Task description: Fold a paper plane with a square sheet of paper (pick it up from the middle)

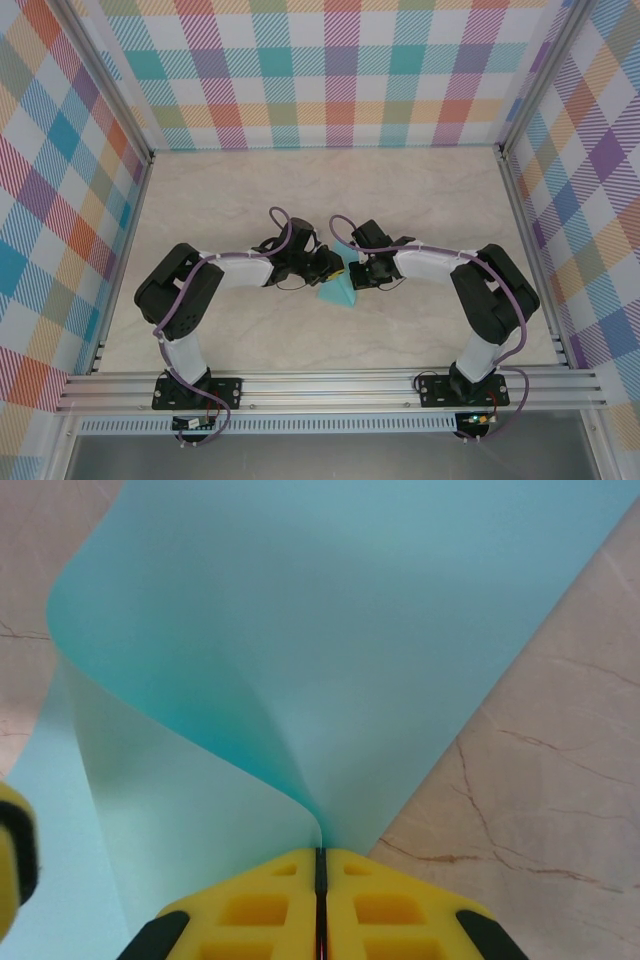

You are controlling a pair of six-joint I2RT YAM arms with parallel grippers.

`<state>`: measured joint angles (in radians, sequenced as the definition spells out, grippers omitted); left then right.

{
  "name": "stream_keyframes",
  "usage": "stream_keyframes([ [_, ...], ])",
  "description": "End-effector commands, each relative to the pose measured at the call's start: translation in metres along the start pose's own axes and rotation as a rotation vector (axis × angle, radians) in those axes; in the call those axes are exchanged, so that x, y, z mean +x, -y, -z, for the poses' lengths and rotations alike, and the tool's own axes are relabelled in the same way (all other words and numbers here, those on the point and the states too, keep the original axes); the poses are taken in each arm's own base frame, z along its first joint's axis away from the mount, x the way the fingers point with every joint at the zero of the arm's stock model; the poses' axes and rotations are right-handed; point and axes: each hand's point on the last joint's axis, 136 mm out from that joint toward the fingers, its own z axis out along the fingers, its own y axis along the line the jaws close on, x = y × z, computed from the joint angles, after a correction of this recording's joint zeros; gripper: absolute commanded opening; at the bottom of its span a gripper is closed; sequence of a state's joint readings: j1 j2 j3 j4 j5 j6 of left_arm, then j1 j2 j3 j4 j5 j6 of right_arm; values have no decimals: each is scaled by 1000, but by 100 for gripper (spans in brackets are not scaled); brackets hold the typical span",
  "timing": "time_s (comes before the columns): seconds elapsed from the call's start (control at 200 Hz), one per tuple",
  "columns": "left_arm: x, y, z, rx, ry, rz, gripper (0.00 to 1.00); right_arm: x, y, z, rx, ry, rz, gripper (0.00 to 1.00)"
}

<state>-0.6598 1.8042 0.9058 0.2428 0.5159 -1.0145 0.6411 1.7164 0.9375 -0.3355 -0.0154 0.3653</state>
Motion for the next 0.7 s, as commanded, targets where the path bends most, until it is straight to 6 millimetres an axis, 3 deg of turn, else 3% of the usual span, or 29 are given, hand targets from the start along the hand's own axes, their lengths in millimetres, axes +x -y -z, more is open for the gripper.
stream_keyframes([
  [0.0,6,1,-8,10,-25,14,15,-5,2,1,10,7,-12,9],
  [0.525,10,-22,-19,-27,-41,19,15,-5,2,0,10,5,-15,9],
  [0.695,11,-40,-24,-70,-38,34,15,-6,2,1,8,8,-15,9],
])
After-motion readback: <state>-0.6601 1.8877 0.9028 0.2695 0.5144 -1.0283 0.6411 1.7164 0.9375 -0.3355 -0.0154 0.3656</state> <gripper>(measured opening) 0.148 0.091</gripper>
